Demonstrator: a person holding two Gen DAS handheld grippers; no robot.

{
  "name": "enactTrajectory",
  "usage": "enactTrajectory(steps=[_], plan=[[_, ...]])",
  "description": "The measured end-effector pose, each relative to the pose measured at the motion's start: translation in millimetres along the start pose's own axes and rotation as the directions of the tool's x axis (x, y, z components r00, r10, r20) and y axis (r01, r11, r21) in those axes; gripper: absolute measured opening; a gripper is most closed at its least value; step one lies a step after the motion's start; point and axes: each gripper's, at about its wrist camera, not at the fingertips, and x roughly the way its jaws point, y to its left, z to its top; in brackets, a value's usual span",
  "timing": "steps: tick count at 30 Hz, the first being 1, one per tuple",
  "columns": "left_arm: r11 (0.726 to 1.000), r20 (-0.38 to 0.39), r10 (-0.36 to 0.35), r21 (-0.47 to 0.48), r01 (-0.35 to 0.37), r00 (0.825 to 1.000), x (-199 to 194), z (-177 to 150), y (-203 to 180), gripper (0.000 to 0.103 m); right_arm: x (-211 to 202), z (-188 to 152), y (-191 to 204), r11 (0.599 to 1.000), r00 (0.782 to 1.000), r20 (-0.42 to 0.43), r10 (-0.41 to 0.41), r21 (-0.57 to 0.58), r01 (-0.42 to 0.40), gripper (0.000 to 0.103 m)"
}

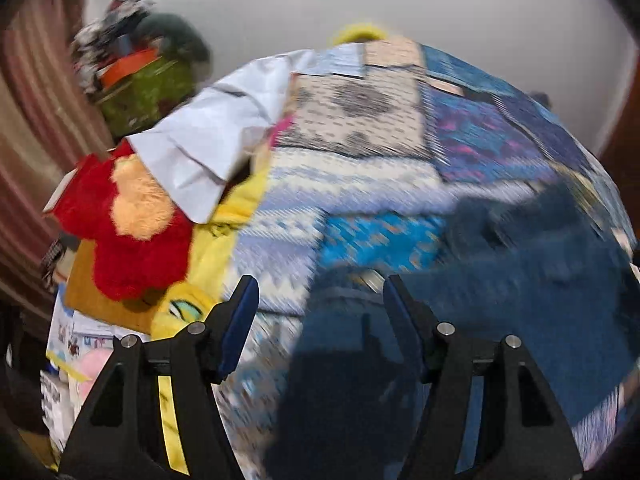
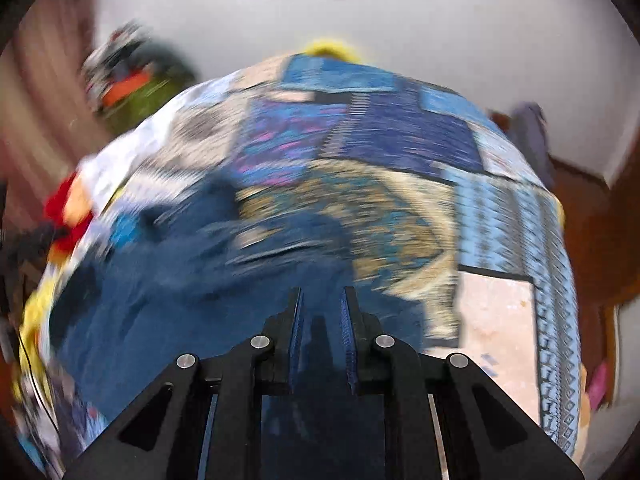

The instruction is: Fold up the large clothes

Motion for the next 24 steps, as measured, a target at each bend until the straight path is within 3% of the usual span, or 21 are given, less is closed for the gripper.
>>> enactTrajectory(steps=[4,6,10,13,16,18,19,20,23,24], plan=[[0.994,-0.019,-0.082,0.077,0.083,0.996,-14.3,-26.3,-30.5,0.068,4.3,-10.5,65.9,0.987,0.993,-0.028,0.118,-0.104,-0.120,0.014],[0.990,-0.025,-0.110,0.085,0.112,0.994,-16.8,-38.7,-40.3,0.071,12.4,-21.9,100.6,0.970,0.978,-0.070,0.195,-0.133,-0.203,0.014],[0.986,-0.082,-0.144,0.075,0.151,0.986,2.0,-69.1,-56.0,0.077,40.6,-41.1,142.7,0.951,0.958,-0.166,0.235,-0.165,-0.261,0.014],[0.986,-0.167,-0.128,0.083,0.143,0.978,28.1,-89.5,-62.7,0.077,66.2,-59.0,157.4,0.951,0.956,-0.239,0.168,-0.215,-0.220,0.014],[0.984,-0.138,-0.101,0.131,0.120,0.985,31.8,-104.5,-64.2,0.077,58.3,-66.1,153.5,0.934,0.967,-0.197,0.161,-0.286,-0.214,0.014],[0.985,-0.107,-0.082,0.145,0.097,0.991,26.8,-111.9,-62.8,0.079,53.4,-69.3,141.5,0.943,0.990,-0.140,-0.016,-0.330,-0.031,0.014],[0.987,-0.100,-0.074,0.137,0.088,0.992,25.1,-114.8,-60.9,0.080,53.2,-71.8,134.9,0.931,0.987,-0.119,-0.108,-0.360,0.059,0.014],[0.989,-0.092,-0.076,0.123,0.087,0.993,23.3,-118.0,-57.6,0.080,52.8,-75.2,125.1,0.919,0.983,-0.106,-0.150,-0.382,0.099,0.014],[0.992,-0.086,-0.080,0.086,0.087,0.993,18.5,-125.5,-48.5,0.081,37.6,-78.6,89.9,0.956,0.990,-0.117,-0.079,-0.289,0.042,0.021],[0.993,-0.083,-0.080,0.080,0.086,0.993,16.6,-127.6,-46.3,0.082,33.1,-79.4,80.4,0.962,0.988,-0.120,-0.096,-0.267,0.061,0.023]])
